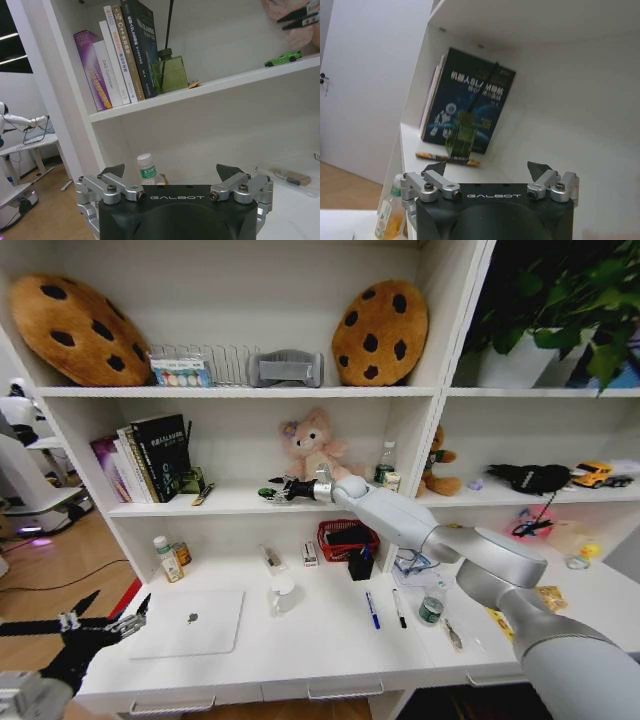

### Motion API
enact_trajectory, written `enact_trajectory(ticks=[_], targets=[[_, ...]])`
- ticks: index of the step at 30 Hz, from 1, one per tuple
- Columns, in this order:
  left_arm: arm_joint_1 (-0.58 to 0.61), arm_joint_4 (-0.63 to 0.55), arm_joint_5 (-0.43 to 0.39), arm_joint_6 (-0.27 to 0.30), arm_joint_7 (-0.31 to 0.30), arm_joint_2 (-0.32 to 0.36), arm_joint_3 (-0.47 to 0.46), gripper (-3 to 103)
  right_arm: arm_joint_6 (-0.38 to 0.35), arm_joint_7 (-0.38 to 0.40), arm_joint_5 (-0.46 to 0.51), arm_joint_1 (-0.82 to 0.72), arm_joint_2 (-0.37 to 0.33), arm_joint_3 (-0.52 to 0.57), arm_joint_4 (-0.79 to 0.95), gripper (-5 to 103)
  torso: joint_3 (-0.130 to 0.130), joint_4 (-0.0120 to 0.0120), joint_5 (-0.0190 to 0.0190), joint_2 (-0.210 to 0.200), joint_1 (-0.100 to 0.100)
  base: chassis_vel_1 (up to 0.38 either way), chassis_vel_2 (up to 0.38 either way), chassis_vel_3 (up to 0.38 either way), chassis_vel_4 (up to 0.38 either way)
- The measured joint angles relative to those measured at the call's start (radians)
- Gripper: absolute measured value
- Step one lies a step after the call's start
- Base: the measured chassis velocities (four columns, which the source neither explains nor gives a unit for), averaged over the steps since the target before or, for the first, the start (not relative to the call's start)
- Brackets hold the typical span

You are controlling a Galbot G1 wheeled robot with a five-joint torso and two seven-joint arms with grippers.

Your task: Organize the objects on the table.

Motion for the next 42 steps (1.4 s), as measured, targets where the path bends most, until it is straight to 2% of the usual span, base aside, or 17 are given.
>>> enact_trajectory(ticks=[3,5,6,8,9,11,12,15,17,18,20,22,28,31,33,34,42], targets=[[0.0,0.0,0.0,0.0,0.0,0.0,0.0,100,-0.016,0.03,0.002,-0.004,-0.035,0.032,0.059,94,0.0,0.0,0.0001,0.0,0.0,0.0,0.0,0.0,0.0],[0.0,0.0,0.0,0.0,0.0,0.0,0.0,100,-0.063,0.161,0.014,-0.006,-0.121,0.088,0.183,99,0.0,-0.0006,0.0,0.0,0.0,0.0,0.0,0.0,0.0],[0.0,0.0,0.0,0.0,0.0,0.0,0.0,100,-0.063,0.161,0.014,-0.006,-0.121,0.088,0.183,99,0.0,-0.0006,0.0,0.0,0.0,0.0,0.0,0.0,0.0],[0.0,0.0,0.0,0.0,0.0,0.0,0.0,100,-0.112,0.289,0.033,-0.036,-0.201,0.143,0.304,100,0.0,-0.0004,-0.0001,0.0,0.0,0.0,0.0,0.0,0.0],[0.0,0.0,0.0,0.0,0.0,0.0,0.0,100,-0.112,0.289,0.033,-0.036,-0.201,0.143,0.304,100,0.0,-0.0004,-0.0001,0.0,0.0,0.0,0.0,0.0,0.0],[0.0,0.0,0.0,0.0,0.0,0.0,0.0,100,-0.162,0.409,0.056,-0.168,-0.313,0.241,0.498,100,0.0,-0.0003,0.0004,0.0,0.0,0.0,0.0,0.0,0.0],[0.0,0.0,0.0,0.0,0.0,0.0,0.0,100,-0.162,0.409,0.056,-0.168,-0.313,0.241,0.498,100,0.0,-0.0003,0.0004,0.0,0.0,0.0,0.0,0.0,0.0],[0.0,0.0,0.0,0.0,0.0,0.0,0.0,100,-0.194,0.513,0.067,-0.384,-0.467,0.411,0.74,100,0.0,-0.0004,0.0002,0.0,0.0,0.0,0.0,0.0,0.0],[0.0,0.0,0.0,0.0,0.0,0.0,0.0,100,-0.197,0.528,0.067,-0.456,-0.506,0.471,0.789,100,0.0,-0.0004,0.0001,0.0,0.0,0.0,0.0,0.0,0.0],[0.0,0.0,0.0,0.0,0.0,0.0,0.0,100,-0.197,0.534,0.058,-0.582,-0.558,0.59,0.854,100,0.0,-0.0006,0.0007,0.0,0.0,0.0,0.0,0.0,0.0],[0.0,0.0,0.0,0.0,0.0,0.0,0.0,100,-0.197,0.534,0.052,-0.629,-0.574,0.633,0.876,100,0.0,-0.0008,0.0005,0.0,0.0,0.0,0.0,0.0,0.0],[0.0,0.0,0.0,0.0,0.0,0.0,0.0,100,-0.174,0.571,0.035,-0.86,-0.633,0.827,0.976,100,0.0,-0.0005,0.0001,0.0,0.0,0.0,0.0,0.0,0.0],[0.0,0.0,0.0,0.0,0.0,0.0,0.0,100,-0.16,0.581,0.0,-1.176,-0.627,1.092,1.058,100,0.0,-0.0004,-0.0005,0.0,0.0,0.0,0.0,0.0,0.0],[0.0,0.0,0.0,0.0,0.0,0.0,0.0,100,-0.158,0.608,-0.036,-1.366,-0.569,1.208,1.09,100,0.0,-0.0003,0.0001,0.0,0.0,0.0,0.0,0.0,0.0],[0.0,0.0,0.0,0.0,0.0,0.0,0.0,100,-0.185,0.706,-0.128,-1.631,-0.426,1.288,1.13,100,0.0,-0.0004,0.0001,0.0,0.0,0.0,0.0,0.0,0.0],[0.0,0.0,0.0,0.0,0.0,0.0,0.0,100,-0.204,0.744,-0.192,-1.701,-0.365,1.292,1.131,100,0.0,-0.0005,0.0001,0.0,0.0,0.0,0.0,0.0,0.0],[0.0,0.0,0.0,0.0,0.0,0.0,0.0,100,-0.258,0.834,-0.254,-1.753,-0.273,1.211,1.058,100,0.0,-0.0003,-0.0001,0.0,0.0,0.0,0.0,0.0,0.0]])
